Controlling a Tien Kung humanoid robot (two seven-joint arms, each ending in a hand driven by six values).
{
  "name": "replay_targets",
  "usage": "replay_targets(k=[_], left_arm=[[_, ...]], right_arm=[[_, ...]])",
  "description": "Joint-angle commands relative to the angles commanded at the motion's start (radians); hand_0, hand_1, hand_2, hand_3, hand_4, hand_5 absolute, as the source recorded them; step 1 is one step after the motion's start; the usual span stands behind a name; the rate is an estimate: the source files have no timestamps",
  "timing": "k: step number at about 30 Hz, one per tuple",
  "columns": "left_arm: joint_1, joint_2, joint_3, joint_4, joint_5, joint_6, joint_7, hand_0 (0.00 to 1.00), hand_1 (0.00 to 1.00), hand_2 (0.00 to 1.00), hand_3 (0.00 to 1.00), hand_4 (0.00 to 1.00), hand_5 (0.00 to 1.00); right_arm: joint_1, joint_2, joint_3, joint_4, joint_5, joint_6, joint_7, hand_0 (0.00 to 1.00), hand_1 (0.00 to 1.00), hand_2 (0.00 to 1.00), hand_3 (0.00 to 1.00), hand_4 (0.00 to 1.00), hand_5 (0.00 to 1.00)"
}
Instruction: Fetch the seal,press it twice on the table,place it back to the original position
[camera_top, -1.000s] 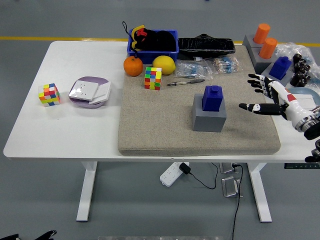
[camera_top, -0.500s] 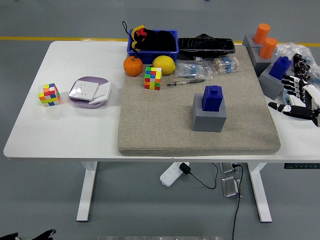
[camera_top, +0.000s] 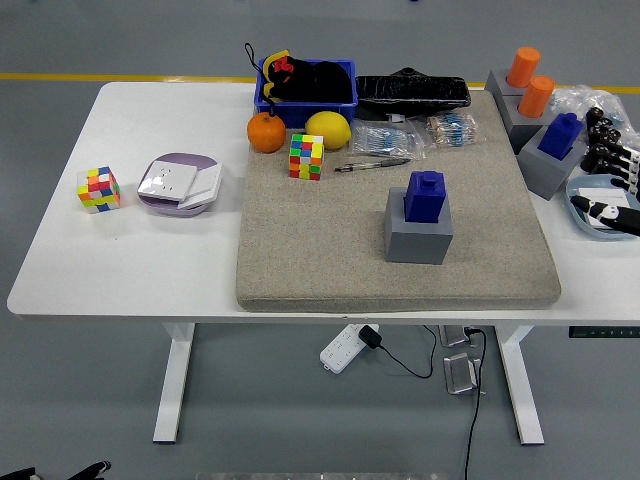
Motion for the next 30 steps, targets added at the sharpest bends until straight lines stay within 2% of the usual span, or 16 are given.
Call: replay_targets(k=[12, 30], left_arm=[[0.001, -0.001, 0.014, 0.002, -0.028, 0.001, -0.007, 0.813, 0.787, 0.763, 0.8, 0.687, 0.431], [0.0, -0.001, 0.021, 0.005, -0.041, -0.001, -0.012, 0.813, 0.786, 0.762, 0.8, 0.685, 0.429]], right_arm=[[-0.015, 0.021, 0.029, 0.02, 0.001, -0.004, -0.008, 0.919, 0.9, 0.871, 0.886, 0.998, 0.24], [-0.018, 0.032, 0.047, 0.023, 0.01, -0.01, -0.016, 0.912, 0.883, 0.856, 0.872, 0.998, 0.249]])
